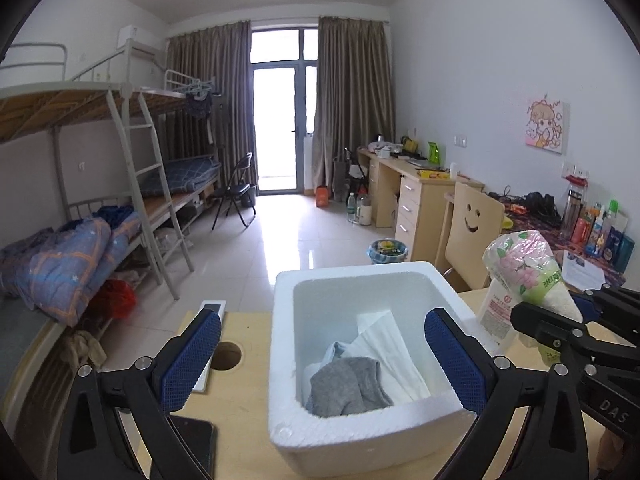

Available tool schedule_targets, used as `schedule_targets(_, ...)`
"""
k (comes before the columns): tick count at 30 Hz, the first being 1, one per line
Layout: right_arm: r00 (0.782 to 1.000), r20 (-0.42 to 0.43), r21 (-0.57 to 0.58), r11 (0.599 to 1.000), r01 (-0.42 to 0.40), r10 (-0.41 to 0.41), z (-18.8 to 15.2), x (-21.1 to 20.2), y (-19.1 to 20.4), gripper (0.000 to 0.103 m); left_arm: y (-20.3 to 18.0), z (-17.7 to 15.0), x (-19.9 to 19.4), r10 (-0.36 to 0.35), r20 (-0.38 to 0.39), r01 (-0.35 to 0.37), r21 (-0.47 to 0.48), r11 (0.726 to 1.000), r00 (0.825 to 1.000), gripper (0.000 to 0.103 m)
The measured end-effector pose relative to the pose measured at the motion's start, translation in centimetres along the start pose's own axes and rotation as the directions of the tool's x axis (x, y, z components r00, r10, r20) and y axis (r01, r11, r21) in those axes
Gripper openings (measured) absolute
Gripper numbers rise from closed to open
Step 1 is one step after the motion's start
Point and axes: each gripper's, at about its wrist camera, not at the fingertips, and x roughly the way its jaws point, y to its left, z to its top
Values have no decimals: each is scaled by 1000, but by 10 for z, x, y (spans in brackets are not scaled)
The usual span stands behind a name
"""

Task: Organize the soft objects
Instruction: 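Lower the wrapped roll into the foam box and open the right gripper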

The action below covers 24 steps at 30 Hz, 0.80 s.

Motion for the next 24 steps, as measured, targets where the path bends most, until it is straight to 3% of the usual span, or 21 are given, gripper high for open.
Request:
schedule_targets(15,999,-4,-36,998,-44,44,9,14,19,33,22,-8,-28,65,37,-64,-37,997,997,102)
schedule_targets(24,997,-20,-40,996,-76,75,14,35,30,33,41,-17,-39,140,30,-138,-63,989,990,102)
